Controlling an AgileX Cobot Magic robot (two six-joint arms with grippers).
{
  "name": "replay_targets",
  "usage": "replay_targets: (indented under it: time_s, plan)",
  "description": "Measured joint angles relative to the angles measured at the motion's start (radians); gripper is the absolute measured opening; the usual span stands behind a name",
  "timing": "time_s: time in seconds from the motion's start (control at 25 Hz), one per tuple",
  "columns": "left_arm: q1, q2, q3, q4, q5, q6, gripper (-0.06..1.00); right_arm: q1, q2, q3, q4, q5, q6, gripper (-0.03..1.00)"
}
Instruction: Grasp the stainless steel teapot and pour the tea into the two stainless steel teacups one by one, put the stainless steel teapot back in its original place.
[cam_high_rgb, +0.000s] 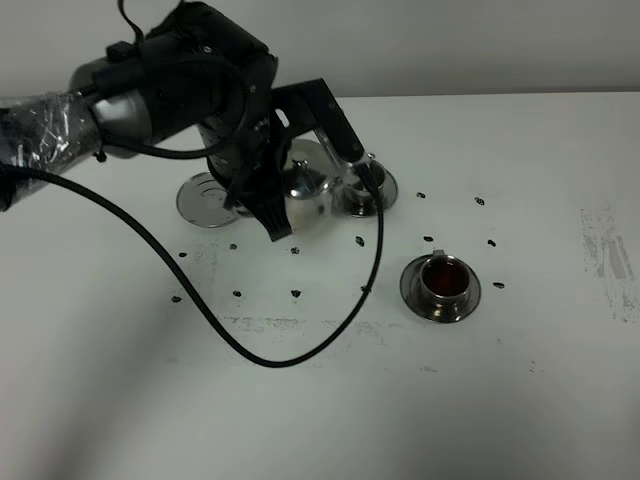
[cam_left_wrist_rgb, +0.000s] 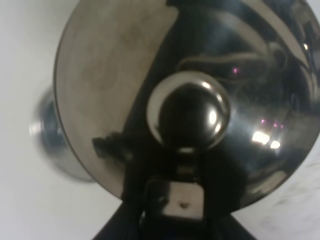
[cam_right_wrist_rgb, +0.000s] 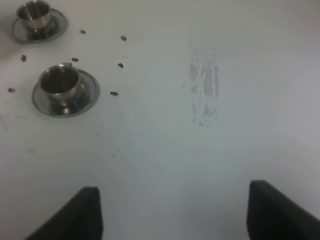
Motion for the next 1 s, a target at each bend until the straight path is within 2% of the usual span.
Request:
replay_targets:
  time_s: [0.48,0.72,1.0]
  plan:
    - [0.090,0.032,-0.071,0.006,0.012,0.185,0.18,0.000,0.000,0.000,0.000,0.000,0.000,0.59]
    - [0.101,0.150,-0.222,0.006,0.027,0.256,0.18,0.000,0.000,0.000,0.000,0.000,0.000,0.59]
    - [0.102,0.249,-0.406,0.004,0.111,0.344,0.18,0.000,0.000,0.000,0.000,0.000,0.000,0.59]
